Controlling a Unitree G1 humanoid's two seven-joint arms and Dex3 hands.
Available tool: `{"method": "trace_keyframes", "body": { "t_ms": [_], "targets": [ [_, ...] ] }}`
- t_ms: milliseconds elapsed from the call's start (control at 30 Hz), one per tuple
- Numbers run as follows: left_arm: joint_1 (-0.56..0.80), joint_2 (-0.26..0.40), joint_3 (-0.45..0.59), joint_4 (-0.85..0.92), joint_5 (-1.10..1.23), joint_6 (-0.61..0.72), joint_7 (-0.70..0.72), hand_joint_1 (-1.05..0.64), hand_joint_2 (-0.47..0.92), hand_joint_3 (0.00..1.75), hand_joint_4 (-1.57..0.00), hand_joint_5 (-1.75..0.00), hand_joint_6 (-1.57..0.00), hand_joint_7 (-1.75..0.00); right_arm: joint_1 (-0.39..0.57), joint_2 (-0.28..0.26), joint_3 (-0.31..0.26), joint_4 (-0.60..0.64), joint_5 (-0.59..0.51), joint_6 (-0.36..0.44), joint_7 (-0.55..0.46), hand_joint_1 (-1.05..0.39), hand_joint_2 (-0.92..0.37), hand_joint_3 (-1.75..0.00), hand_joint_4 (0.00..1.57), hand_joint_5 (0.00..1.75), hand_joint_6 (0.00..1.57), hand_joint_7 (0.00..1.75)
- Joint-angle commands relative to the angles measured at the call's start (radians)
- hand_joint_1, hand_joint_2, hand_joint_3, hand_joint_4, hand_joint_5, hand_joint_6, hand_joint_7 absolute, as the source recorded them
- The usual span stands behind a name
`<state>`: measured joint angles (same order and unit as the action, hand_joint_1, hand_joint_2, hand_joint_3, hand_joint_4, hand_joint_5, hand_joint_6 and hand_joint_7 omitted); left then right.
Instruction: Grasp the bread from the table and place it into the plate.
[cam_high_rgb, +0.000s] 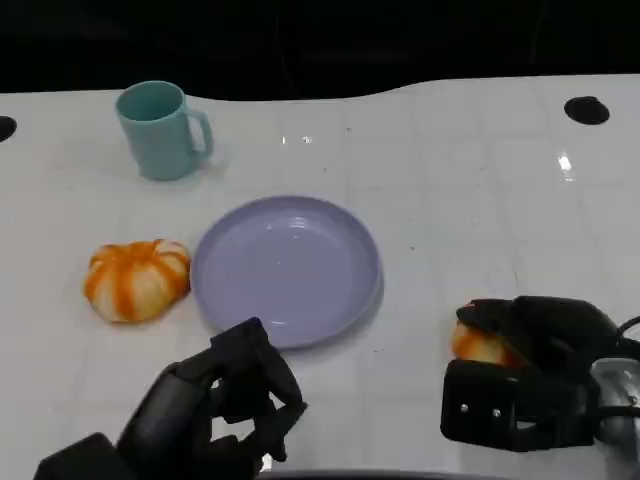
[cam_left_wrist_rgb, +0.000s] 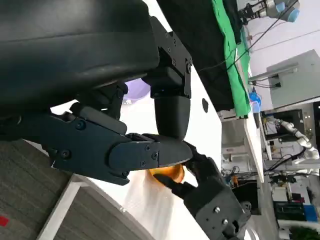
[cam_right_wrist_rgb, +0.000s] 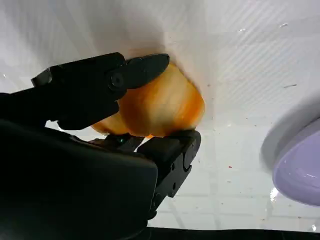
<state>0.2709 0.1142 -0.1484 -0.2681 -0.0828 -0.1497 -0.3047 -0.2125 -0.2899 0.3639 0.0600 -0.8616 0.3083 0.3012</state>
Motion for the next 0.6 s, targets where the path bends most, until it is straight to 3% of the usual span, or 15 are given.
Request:
{"method": "trace_keyframes", "body": {
  "t_ms": [33, 333, 467, 500, 533, 600],
  "targets": [
    [0.009, 0.01, 0.006, -0.018, 0.001, 0.0, 0.006, -0.57, 0.92, 0.46, -0.69, -1.75, -0.48, -1.72, -0.025, 0.013, 0.009, 0.047, 0.005, 0.051, -0.007, -0.44, -0.92, -0.13, 0.5, 0.25, 0.65, 0.07],
    [0.013, 0.012, 0.006, -0.025, 0.003, 0.001, 0.007, -0.57, 0.92, 0.46, -0.69, -1.75, -0.47, -1.73, -0.061, 0.01, 0.021, 0.1, -0.001, 0.065, -0.064, -0.38, -0.92, -0.13, 0.72, 0.32, 0.8, 0.11],
    [0.013, 0.01, 0.006, -0.029, 0.005, 0.008, 0.011, -0.57, 0.92, 0.46, -0.69, -1.75, -0.48, -1.72, -0.058, 0.02, 0.0, 0.151, 0.041, -0.006, -0.194, -0.26, -0.92, -0.07, 0.89, 0.46, 0.99, 0.17],
    [0.013, 0.01, 0.006, -0.03, 0.006, 0.009, 0.012, -0.57, 0.92, 0.46, -0.69, -1.75, -0.48, -1.72, -0.058, 0.02, -0.005, 0.166, 0.052, -0.028, -0.228, -0.22, -0.92, -0.04, 0.89, 0.76, 1.08, 0.17],
    [0.014, 0.01, 0.006, -0.03, 0.005, 0.006, 0.011, -0.57, 0.92, 0.46, -0.69, -1.75, -0.48, -1.72, -0.06, 0.017, -0.006, 0.186, 0.059, -0.057, -0.266, -0.2, -0.92, -0.03, 0.86, 0.9, 1.11, 0.16],
    [0.014, 0.009, 0.006, -0.029, 0.002, 0.001, 0.008, -0.56, 0.92, 0.46, -0.69, -1.75, -0.48, -1.72, -0.072, 0.009, -0.004, 0.238, 0.064, -0.116, -0.346, -0.16, -0.92, -0.04, 0.84, 1.46, 1.22, 0.18]
  ]
}}
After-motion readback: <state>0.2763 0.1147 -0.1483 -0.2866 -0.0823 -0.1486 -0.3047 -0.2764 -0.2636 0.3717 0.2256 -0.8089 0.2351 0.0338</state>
